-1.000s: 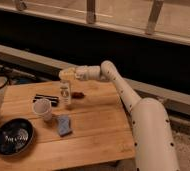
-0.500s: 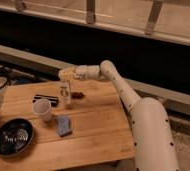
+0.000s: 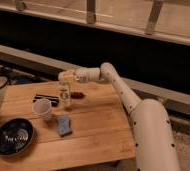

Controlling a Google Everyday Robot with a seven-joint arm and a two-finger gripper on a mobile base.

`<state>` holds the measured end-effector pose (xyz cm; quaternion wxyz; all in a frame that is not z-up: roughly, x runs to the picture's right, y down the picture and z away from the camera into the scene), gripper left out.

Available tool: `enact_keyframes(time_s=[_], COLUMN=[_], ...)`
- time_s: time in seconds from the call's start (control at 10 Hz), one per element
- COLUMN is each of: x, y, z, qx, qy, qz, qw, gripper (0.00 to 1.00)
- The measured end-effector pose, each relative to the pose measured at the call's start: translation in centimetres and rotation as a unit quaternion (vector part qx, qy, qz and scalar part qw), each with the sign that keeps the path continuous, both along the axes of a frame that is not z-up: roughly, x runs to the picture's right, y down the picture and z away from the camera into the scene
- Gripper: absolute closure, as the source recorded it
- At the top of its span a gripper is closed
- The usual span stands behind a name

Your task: Stand the bottle upright

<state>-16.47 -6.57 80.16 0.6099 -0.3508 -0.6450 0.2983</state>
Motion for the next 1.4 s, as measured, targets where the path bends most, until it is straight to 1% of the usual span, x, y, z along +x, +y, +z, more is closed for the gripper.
enact_keyframes(time_s=[0.3, 0.4, 0.7, 1.0, 1.1, 1.3, 1.4], x=[0.7, 0.6, 0.8, 0.7, 1.0, 2.0, 2.0], y=[0.3, 0.5, 0.9, 1.4, 1.7, 1.7, 1.5], z=[0.0, 0.0, 0.3, 0.6, 0.8, 1.4, 1.6], qx=[0.01, 0.016, 0.022, 0.021, 0.02, 0.029, 0.037], qy=[-0.005, -0.008, -0.005, -0.007, -0.007, -0.007, -0.011], qz=[-0.004, -0.012, -0.038, -0.062, -0.065, -0.058, -0.055], qw=[0.9999, 0.9998, 0.999, 0.9978, 0.9977, 0.9979, 0.9977], gripper=[1.0, 1.0, 1.0, 1.0, 1.0, 1.0, 1.0])
